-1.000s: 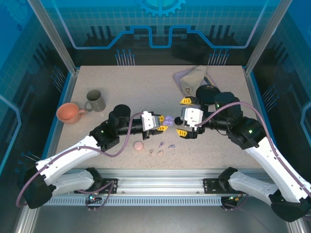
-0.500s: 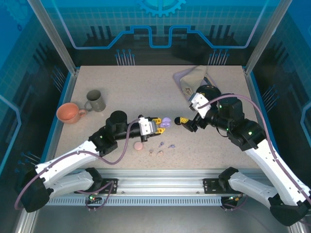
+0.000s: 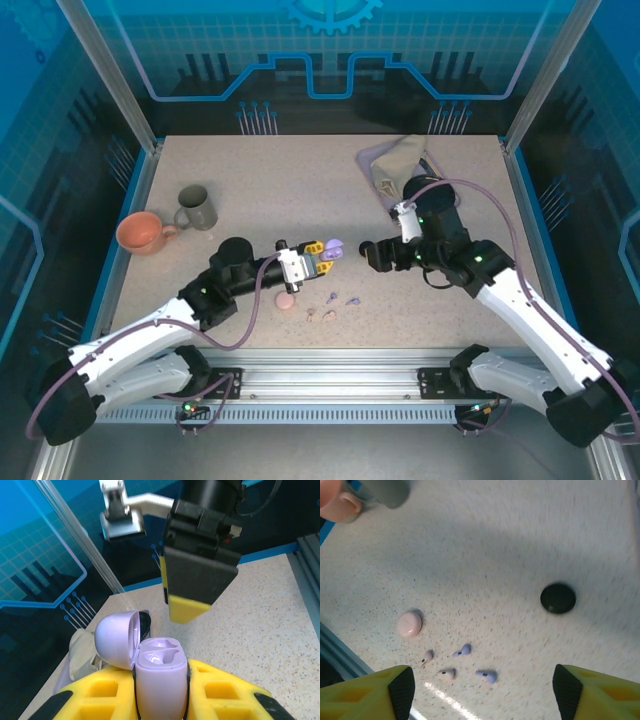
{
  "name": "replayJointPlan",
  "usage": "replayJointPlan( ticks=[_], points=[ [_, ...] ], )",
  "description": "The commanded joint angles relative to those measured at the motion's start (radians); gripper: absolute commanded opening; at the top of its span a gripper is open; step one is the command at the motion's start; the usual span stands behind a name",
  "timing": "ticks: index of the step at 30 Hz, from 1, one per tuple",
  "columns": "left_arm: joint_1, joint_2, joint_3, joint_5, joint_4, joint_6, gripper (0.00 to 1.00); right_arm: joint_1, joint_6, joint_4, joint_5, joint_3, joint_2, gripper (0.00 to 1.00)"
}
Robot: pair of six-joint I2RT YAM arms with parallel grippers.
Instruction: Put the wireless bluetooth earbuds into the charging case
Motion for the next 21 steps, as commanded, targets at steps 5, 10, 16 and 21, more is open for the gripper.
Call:
replayJointPlan(
  ticks=[5,10,16,21],
  points=[
    [0.076,-0.052,-0.071,-0.018,0.064,-0.082,0.0,0.037,0.388,0.001,-0.037,-0.083,0.156,0.69],
    [0.16,-0.119,-0.117,-0.035,0.052,-0.192,0.0,0.113,0.506,0.004,0.015,-0.086,0.243,0.69],
    [0.2,-0.251,-0.182,-0.085,-0.008,-0.248,0.0,0.185,0.61,0.03,0.053,-0.082,0.347,0.59],
    [0.202,-0.34,-0.198,-0.092,-0.079,-0.263,0.0,0.207,0.611,0.001,0.052,-0.044,0.467,0.54]
  ],
)
